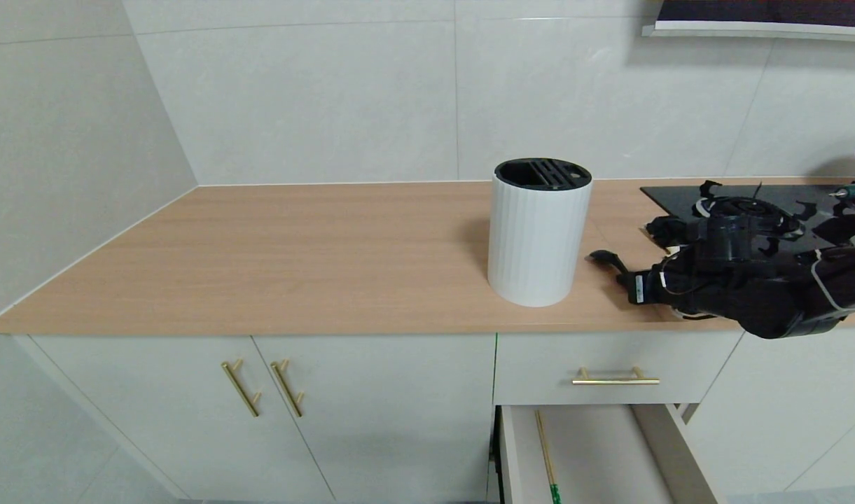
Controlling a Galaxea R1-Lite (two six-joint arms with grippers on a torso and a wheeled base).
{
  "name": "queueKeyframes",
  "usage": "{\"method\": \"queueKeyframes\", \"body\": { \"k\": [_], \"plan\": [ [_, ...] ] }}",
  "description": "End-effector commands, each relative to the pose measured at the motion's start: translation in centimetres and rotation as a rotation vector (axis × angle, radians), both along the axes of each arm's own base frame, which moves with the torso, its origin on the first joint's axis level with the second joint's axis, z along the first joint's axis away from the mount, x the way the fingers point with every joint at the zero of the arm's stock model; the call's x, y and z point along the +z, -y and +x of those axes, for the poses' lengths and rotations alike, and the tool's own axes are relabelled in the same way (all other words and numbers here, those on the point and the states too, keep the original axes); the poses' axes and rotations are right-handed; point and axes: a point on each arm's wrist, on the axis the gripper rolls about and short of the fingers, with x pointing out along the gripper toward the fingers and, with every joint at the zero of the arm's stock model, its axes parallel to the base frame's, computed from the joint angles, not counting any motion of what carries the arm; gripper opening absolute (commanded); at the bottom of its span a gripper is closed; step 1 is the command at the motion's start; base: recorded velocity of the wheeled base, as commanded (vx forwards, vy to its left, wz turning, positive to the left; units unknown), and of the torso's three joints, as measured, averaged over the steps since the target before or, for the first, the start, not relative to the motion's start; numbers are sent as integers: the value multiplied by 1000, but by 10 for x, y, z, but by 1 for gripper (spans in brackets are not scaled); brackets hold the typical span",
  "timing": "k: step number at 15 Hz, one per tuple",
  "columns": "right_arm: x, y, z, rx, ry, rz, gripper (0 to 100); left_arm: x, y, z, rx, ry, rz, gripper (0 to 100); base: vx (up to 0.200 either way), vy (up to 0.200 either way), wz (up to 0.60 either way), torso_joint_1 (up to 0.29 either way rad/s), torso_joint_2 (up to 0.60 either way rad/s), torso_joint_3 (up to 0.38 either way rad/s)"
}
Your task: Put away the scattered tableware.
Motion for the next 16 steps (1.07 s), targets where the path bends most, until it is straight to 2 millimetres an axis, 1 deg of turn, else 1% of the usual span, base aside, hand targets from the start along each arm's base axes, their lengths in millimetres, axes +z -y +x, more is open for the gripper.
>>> {"method": "queueKeyframes", "body": {
  "k": [1, 2, 3, 4, 5, 6, 7, 8, 9, 10, 14, 16],
  "plan": [
    [33, 3, -18, -60, 39, 45, 0, 0, 0, 0, 1, -1, 0, 100, 0, 0, 0, 0, 0, 0],
    [42, 5, -31, -78, 21, 75, 0, 0, 0, 0, 1, -1, 0, 100, 0, 0, 0, 0, 0, 0],
    [55, 7, -50, -88, 2, 91, 0, 0, 0, 0, 1, -1, 0, 100, 0, 0, 0, 0, 0, 0],
    [57, 8, -61, -89, -19, 88, 0, 0, 0, 0, 1, -1, 0, 100, 0, 0, 0, 0, 0, 0],
    [62, 11, -91, -84, -62, 85, 0, 0, 0, 0, 1, -1, 0, 100, 0, 0, 0, 0, 0, 0],
    [62, 12, -101, -76, -68, 88, 0, 0, 0, 0, 1, -1, 0, 100, 0, 0, 0, 0, 0, 0],
    [59, 12, -125, -37, -87, 97, 0, 0, 0, 0, 1, -1, 0, 100, 0, 0, 0, 0, 0, 0],
    [57, 13, -137, -25, -99, 100, 0, 0, 0, 0, 1, -1, 0, 100, 0, 0, 0, 0, 0, 0],
    [53, 13, -145, -20, -110, 95, 0, 0, 0, 0, 1, -1, 0, 100, 0, 0, 0, 0, 0, 0],
    [46, 12, -156, -5, -133, 75, 0, 0, 0, 0, 1, -1, 0, 100, 0, 0, 0, 0, 0, 0],
    [30, -1, -169, 59, -196, 51, 0, 0, 0, 0, 1, -1, 0, 100, 0, 0, 0, 0, 0, 0],
    [23, -10, -175, 107, -217, 24, 0, 0, 0, 0, 1, -1, 0, 100, 0, 0, 0, -85, 190, 114]
  ]
}}
